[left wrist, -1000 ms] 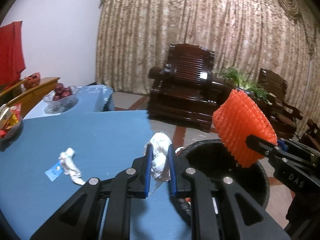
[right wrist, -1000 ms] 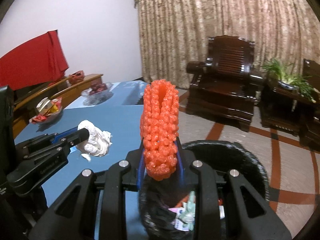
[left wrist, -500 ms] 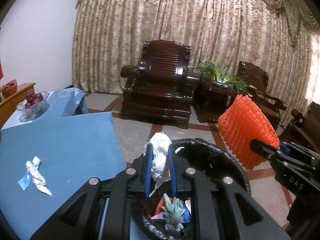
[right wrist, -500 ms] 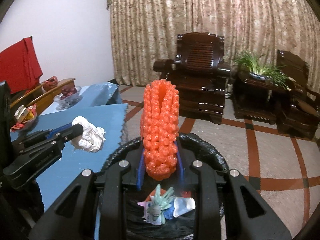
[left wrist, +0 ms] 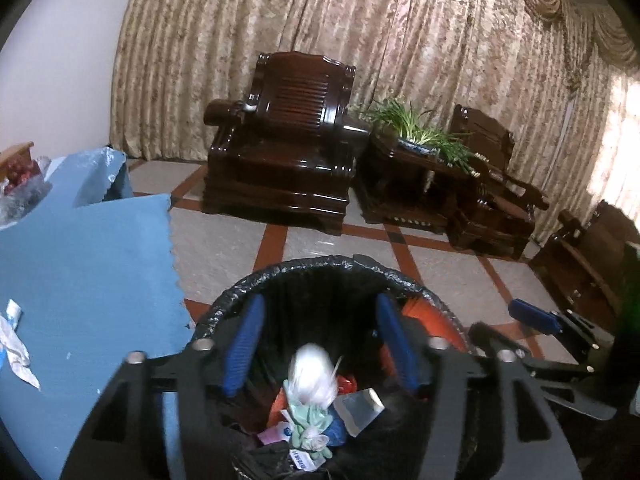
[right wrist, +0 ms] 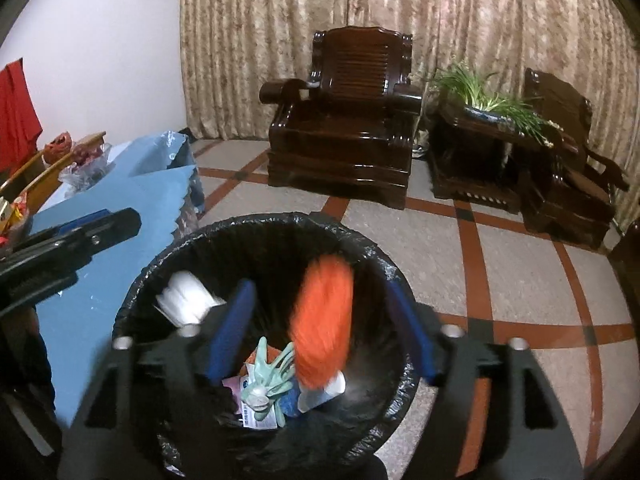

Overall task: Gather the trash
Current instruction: 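Carry the tissue and orange mesh over the bin and open both grippers, then move both open grippers back over the tissue and blue tube on the table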

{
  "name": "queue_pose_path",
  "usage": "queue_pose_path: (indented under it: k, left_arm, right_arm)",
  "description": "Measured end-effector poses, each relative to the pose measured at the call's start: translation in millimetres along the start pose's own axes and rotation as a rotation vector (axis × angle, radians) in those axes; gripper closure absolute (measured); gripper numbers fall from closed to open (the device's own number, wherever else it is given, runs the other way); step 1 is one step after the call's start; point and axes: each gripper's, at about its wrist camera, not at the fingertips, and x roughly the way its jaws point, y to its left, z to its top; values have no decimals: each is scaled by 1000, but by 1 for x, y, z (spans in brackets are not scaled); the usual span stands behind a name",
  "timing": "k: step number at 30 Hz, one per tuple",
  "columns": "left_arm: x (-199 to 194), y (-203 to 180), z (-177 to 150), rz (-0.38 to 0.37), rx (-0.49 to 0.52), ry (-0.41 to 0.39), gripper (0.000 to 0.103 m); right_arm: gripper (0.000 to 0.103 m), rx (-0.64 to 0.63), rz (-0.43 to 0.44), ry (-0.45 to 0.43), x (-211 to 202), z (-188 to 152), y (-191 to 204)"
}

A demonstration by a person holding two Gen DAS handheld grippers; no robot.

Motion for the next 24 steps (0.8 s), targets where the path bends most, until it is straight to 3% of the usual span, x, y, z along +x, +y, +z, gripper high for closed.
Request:
queue_pose_path:
  k: [4, 9, 16, 24]
  left_arm:
    - [-15, 13, 0, 41, -8, -25, 24]
    - [-47, 42, -2, 125, -34, -73, 13]
    - [-92, 88, -14, 239, -83, -101, 11]
    - [-146, 145, -33, 403, -106, -129, 11]
  right_arm:
    - [8, 17, -15, -34, -9, -3, -2]
    - [6, 41, 73, -76, -27, 2, 10]
    - [6, -41, 192, -133, -44, 24, 62]
    - [6, -115, 319, -126, -33, 37, 132]
